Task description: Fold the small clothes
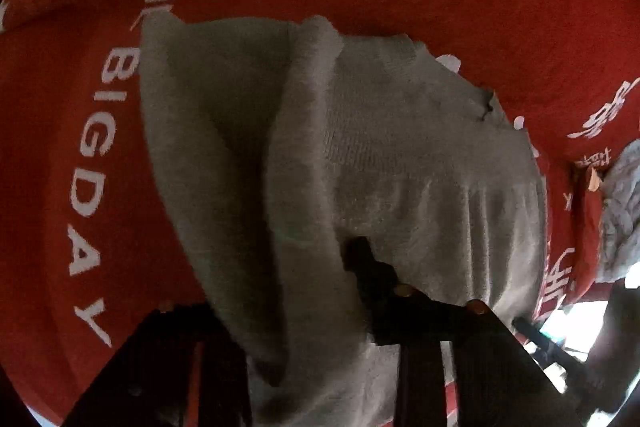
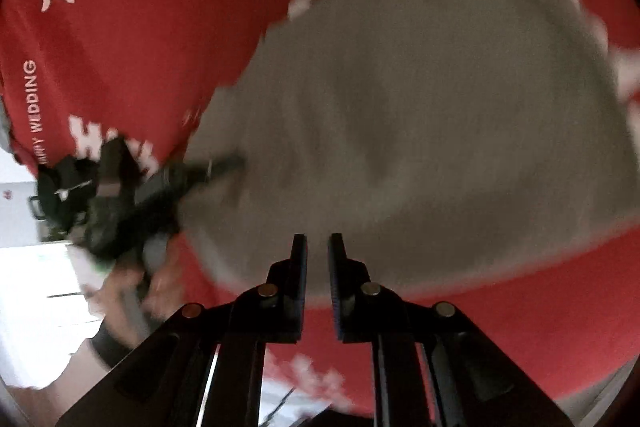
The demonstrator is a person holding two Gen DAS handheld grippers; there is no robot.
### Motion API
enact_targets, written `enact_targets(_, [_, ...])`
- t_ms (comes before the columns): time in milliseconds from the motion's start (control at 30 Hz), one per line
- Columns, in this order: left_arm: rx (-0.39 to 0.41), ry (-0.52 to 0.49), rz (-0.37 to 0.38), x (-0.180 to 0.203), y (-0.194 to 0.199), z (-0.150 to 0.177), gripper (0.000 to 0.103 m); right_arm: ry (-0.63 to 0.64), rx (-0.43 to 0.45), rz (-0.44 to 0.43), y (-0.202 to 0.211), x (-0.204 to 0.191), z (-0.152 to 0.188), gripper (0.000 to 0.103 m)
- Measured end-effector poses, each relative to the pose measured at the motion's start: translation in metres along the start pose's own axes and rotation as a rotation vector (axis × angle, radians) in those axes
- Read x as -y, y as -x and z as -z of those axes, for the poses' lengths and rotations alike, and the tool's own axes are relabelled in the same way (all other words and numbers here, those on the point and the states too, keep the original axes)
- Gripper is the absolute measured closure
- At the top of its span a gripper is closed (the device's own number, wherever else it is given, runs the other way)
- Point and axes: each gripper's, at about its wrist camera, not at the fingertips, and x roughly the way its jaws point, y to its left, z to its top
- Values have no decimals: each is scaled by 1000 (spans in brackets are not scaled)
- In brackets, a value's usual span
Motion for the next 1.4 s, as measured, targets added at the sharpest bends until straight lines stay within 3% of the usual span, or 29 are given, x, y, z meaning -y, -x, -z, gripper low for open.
enact_targets(100, [29,20,16,-4,10,1,81,27,16,26,-17,2,-22,95])
enact_targets(200, [70,-9,25,7,22,3,82,44,-58,80,-49,7,-24,95])
enact_targets(233, [90,-27,35,16,27,3,82,49,-76,78,-55,15,-22,100])
enact_targets(367, [150,-94,105,55,54,0,82,42,-59,31,-51,21,-18,101])
enact_targets(567, [185,-278,158,155,70,-5,82,-63,-81,-96,-24,54,-26,99])
enact_targets(767, [116,-436,172,253,16,7,82,-161,-3,-127,38,115,-33,96])
enact_targets(900, [43,-492,75,290,-42,20,82,-246,20,-143,52,159,-35,96])
enact_targets(1067, [85,-532,-22,299,-45,35,81,-354,-8,-228,41,195,-30,95])
enact_targets(1100, [92,-541,-32,303,-43,35,70,-365,-8,-246,40,199,-30,95])
enact_targets(1133, [100,-548,-29,306,-40,36,50,-367,-7,-255,40,200,-31,95])
enact_targets(1200, [165,-575,-29,311,-29,39,33,-371,-9,-269,40,206,-31,95])
enact_targets(1400, [166,-643,20,341,-22,39,33,-427,0,-326,43,227,-32,94])
